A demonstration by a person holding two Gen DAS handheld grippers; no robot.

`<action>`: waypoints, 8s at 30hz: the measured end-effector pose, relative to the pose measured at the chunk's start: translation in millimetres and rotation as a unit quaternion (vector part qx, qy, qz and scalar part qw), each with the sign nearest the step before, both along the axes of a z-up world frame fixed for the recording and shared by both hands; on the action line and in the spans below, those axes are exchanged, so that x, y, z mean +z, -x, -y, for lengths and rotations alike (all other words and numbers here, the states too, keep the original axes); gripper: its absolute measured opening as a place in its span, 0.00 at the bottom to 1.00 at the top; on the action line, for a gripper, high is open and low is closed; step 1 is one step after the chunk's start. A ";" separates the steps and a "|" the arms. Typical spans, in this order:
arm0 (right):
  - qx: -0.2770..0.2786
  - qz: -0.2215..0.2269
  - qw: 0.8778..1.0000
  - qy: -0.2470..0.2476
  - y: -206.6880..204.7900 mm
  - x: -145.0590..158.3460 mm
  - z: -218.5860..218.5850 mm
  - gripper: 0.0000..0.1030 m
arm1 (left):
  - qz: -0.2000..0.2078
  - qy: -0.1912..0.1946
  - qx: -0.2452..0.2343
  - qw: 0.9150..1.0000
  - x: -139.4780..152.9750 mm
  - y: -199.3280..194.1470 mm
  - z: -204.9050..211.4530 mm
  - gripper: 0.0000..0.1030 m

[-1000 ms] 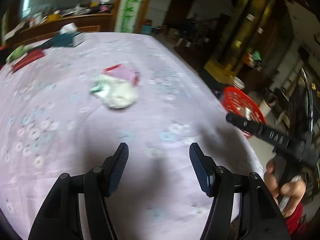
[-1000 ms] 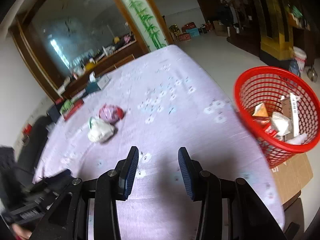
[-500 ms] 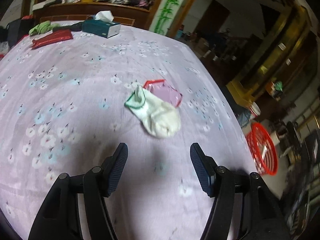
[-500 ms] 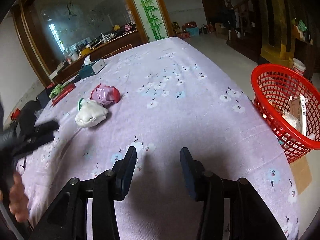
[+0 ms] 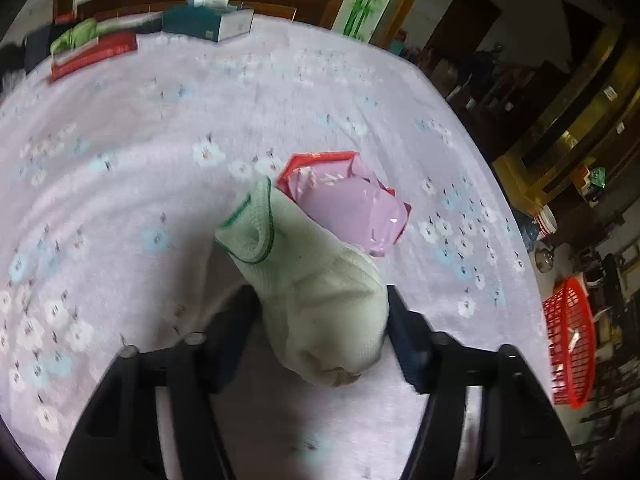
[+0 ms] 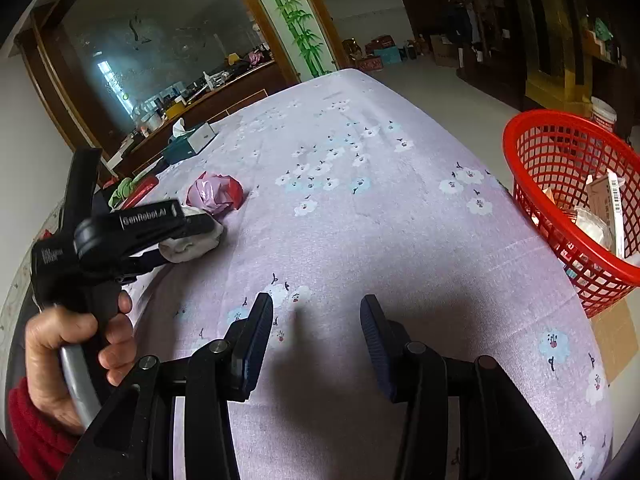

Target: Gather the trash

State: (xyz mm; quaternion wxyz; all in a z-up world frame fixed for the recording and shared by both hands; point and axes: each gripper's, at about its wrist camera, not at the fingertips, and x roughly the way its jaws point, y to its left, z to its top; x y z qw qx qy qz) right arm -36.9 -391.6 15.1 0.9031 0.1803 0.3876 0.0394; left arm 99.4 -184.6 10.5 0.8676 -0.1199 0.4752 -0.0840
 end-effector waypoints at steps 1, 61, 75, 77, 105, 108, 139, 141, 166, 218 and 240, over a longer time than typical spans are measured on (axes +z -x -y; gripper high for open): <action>0.000 0.000 1.000 0.002 0.1 0.4 -1.0 0.47 | 0.002 0.002 -0.006 1.000 -0.7 1.4 -1.8 0.38; 0.057 0.017 0.994 0.088 -110.2 9.0 -132.2 0.38 | 0.127 -0.068 0.071 0.987 15.6 62.3 -111.0 0.31; 0.046 0.023 0.997 0.051 -79.9 22.7 -111.9 0.38 | 0.163 -0.087 0.060 0.981 26.3 73.6 -98.7 0.31; 0.039 0.024 0.998 0.046 -69.0 30.2 -100.1 0.38 | 0.170 -0.090 0.040 0.981 29.4 77.9 -90.2 0.31; -0.159 0.071 0.982 -0.077 86.7 61.1 151.1 0.38 | 0.131 -0.035 -0.241 0.961 70.2 147.3 128.2 0.31; -0.154 0.072 0.982 -0.081 88.1 58.7 151.6 0.38 | 0.133 -0.041 -0.244 0.960 71.5 151.2 133.1 0.31; -0.188 0.083 0.975 -0.086 124.5 59.8 199.3 0.38 | 0.134 -0.039 -0.318 0.938 74.7 167.8 219.2 0.32; -0.189 0.082 0.975 -0.086 124.6 60.1 202.2 0.38 | 0.134 -0.038 -0.322 0.936 75.6 166.4 224.6 0.31; -0.221 0.075 0.969 -0.084 94.7 74.0 255.2 0.40 | 0.131 -0.020 -0.357 0.925 82.6 135.9 279.0 0.32; -0.227 -0.005 0.970 -0.088 8.8 29.3 283.7 0.57 | 0.153 -0.066 -0.358 0.919 32.5 106.5 320.5 0.49; -0.345 0.040 0.931 0.113 123.2 104.6 234.8 0.96 | 0.248 -0.108 -0.286 0.919 78.9 151.3 250.4 0.94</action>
